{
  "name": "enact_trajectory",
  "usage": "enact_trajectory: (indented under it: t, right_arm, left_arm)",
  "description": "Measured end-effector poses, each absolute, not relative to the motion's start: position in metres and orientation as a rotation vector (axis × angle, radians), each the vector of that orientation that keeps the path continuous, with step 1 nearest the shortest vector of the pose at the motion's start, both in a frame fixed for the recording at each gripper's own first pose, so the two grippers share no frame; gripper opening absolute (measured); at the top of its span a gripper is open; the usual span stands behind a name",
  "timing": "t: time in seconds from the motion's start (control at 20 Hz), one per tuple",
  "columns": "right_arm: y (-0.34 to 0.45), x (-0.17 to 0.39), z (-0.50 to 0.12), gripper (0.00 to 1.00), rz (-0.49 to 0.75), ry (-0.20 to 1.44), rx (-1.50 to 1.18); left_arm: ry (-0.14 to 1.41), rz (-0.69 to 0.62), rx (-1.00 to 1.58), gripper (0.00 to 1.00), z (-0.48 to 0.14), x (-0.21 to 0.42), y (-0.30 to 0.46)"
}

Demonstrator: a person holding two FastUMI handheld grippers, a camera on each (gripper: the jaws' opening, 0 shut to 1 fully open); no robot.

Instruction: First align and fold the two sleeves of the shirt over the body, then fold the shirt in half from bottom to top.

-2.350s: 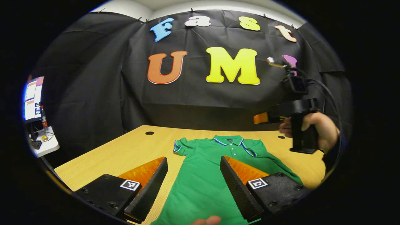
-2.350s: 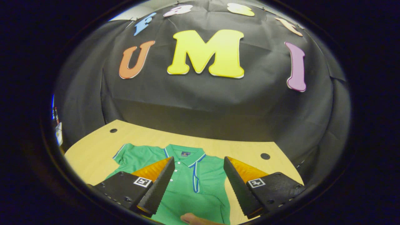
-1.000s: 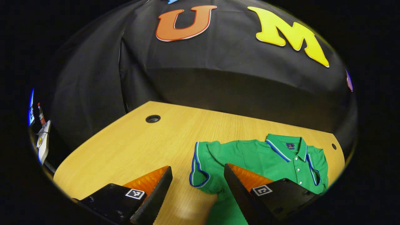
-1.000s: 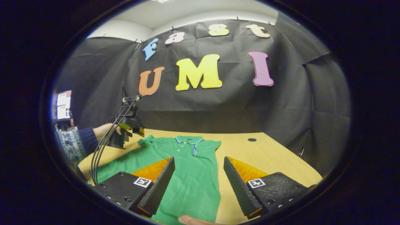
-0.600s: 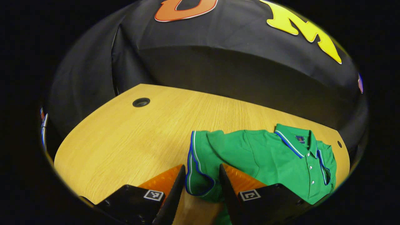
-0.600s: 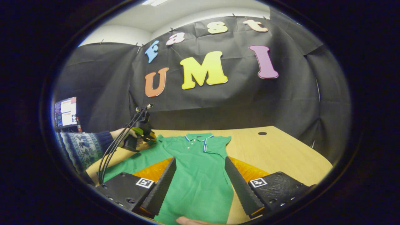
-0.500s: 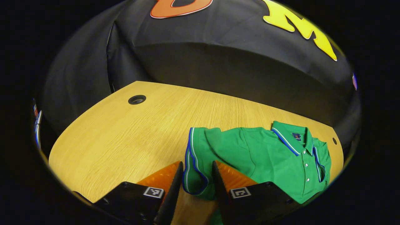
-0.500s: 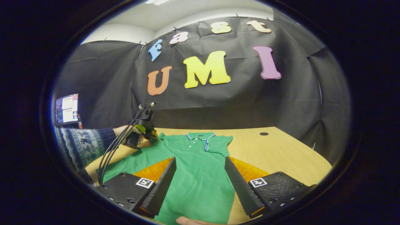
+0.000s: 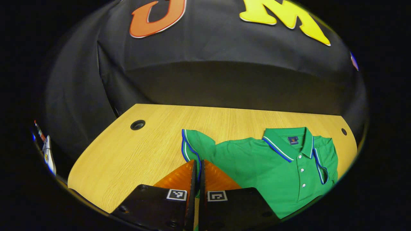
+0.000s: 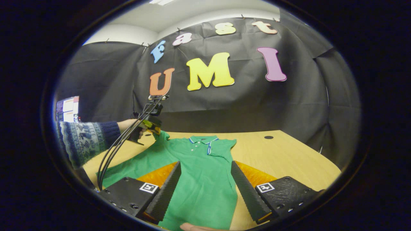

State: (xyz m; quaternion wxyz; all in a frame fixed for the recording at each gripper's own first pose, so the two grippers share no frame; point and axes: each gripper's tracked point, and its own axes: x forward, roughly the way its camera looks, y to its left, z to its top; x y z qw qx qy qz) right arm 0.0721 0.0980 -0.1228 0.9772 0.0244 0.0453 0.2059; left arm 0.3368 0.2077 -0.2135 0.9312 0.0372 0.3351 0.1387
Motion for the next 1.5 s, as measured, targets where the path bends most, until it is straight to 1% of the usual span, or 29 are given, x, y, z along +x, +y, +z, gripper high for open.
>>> enact_trajectory:
  t: [0.15,0.2,0.25,0.3,0.35,0.4,0.45,0.5,0.6,0.65,0.7,0.75,0.8,1.05,1.2,1.35,1.5]
  right_arm:
    - [0.090,0.077,-0.118,0.95,0.392,0.076,0.076]
    - [0.088,0.077,-0.117,0.95,0.389,0.079,0.083]
    - [0.087,0.078,-0.118,0.95,0.391,0.083,0.091]
    - [0.087,0.078,-0.117,0.96,0.393,0.087,0.101]
    - [0.088,0.080,-0.120,0.96,0.393,0.095,0.109]
    - [0.088,0.081,-0.122,0.95,0.389,0.106,0.115]
    - [0.088,0.081,-0.126,0.95,0.386,0.121,0.117]
    - [0.093,0.079,-0.128,0.95,0.397,0.131,0.118]
    - [0.101,0.075,-0.124,0.95,0.413,0.124,0.104]
    - [0.098,0.075,-0.121,0.95,0.395,0.109,0.087]
    - [0.097,0.073,-0.117,0.92,0.383,0.092,0.076]
    - [0.100,0.069,-0.112,0.96,0.375,0.076,0.066]
    - [0.102,0.065,-0.107,0.95,0.367,0.061,0.062]
    - [0.107,0.047,-0.077,0.95,0.319,-0.006,0.023]
    - [0.110,0.034,-0.056,0.95,0.304,-0.036,-0.005]
    - [0.103,0.023,-0.038,0.96,0.255,-0.060,-0.009]
    - [0.095,0.009,-0.032,0.96,0.206,-0.072,-0.032]
  left_arm:
    - [0.707,0.263,0.133,0.11,-0.209,0.343,0.172]
    - [0.702,0.247,0.126,0.14,-0.206,0.344,0.156]
    - [0.688,0.217,0.106,0.20,-0.202,0.347,0.138]
    - [0.670,0.185,0.089,0.47,-0.196,0.348,0.120]
    - [0.655,0.159,0.088,0.57,-0.188,0.348,0.107]
    - [0.640,0.154,0.108,0.79,-0.179,0.347,0.100]
    - [0.626,0.157,0.131,0.83,-0.167,0.343,0.097]
    - [0.610,0.154,0.140,1.00,-0.160,0.339,0.092]
    - [0.575,0.136,0.140,1.00,-0.147,0.331,0.081]
    - [0.555,0.134,0.139,1.00,-0.138,0.322,0.080]
    - [0.529,0.131,0.131,1.00,-0.129,0.313,0.078]
    - [0.505,0.128,0.117,1.00,-0.122,0.302,0.077]
    - [0.490,0.122,0.103,1.00,-0.115,0.289,0.075]
    - [0.367,0.116,0.055,1.00,-0.076,0.204,0.089]
    - [0.272,0.157,0.058,1.00,-0.054,0.145,0.114]
    - [0.230,0.172,0.064,1.00,-0.054,0.090,0.130]
    - [0.233,0.177,0.028,1.00,-0.075,0.047,0.140]
